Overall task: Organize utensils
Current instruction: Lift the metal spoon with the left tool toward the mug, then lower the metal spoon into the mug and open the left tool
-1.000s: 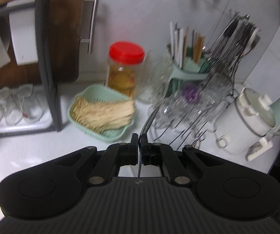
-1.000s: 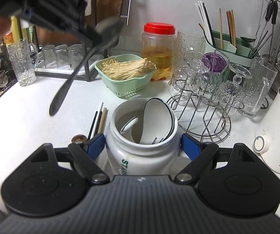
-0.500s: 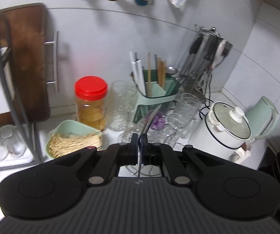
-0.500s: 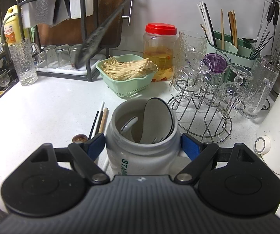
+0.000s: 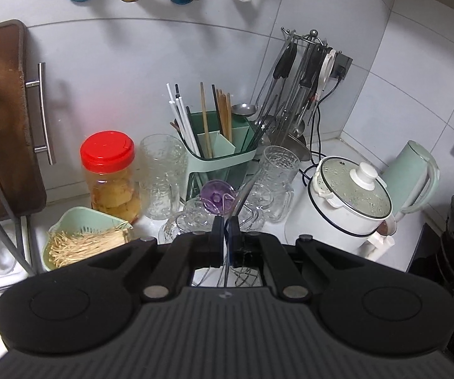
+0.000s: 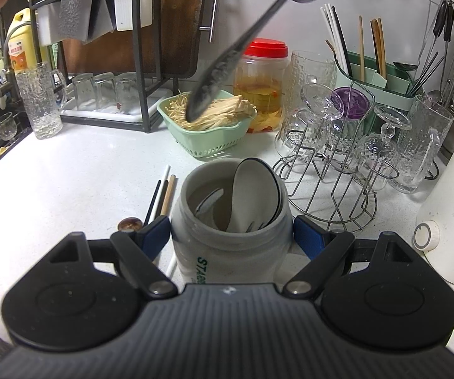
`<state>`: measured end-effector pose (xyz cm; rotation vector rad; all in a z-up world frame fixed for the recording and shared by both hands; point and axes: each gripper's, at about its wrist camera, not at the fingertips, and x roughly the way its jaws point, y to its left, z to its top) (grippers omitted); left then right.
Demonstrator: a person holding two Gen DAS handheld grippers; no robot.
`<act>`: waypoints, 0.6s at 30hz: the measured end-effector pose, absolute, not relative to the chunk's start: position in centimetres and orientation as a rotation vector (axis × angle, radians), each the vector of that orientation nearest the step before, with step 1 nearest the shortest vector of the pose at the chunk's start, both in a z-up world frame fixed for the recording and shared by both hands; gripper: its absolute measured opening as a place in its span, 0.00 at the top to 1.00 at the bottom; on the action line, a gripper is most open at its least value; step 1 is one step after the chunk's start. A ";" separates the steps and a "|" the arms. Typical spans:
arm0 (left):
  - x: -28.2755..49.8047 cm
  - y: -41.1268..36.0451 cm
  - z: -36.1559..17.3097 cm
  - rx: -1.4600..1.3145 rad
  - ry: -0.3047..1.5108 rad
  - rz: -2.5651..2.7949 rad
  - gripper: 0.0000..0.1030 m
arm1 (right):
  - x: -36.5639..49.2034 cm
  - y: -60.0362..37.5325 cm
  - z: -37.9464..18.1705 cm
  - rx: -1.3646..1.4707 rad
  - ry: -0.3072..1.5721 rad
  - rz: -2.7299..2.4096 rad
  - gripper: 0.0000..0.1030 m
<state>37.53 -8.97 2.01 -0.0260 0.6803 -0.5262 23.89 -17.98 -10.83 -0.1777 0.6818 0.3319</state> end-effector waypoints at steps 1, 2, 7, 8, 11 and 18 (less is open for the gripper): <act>37.6 -9.1 1.8 -0.024 0.679 -0.532 0.97 | 23.9 -18.0 -10.8 -0.177 0.682 0.332 0.15; 37.6 -9.3 1.5 -0.024 0.680 -0.536 0.97 | 23.9 -18.0 -10.8 -0.177 0.681 0.332 0.16; 37.6 -10.1 -0.3 -0.010 0.683 -0.550 0.97 | 23.9 -18.0 -10.8 -0.177 0.681 0.331 0.16; 37.6 -10.1 -0.8 -0.013 0.683 -0.552 0.97 | 23.9 -18.0 -10.8 -0.177 0.681 0.332 0.16; 37.5 -10.3 -2.0 -0.002 0.690 -0.540 0.97 | 23.9 -18.0 -10.8 -0.177 0.682 0.331 0.16; 37.2 -10.1 -3.7 0.006 0.728 -0.532 0.97 | 23.9 -18.0 -10.8 -0.176 0.681 0.332 0.16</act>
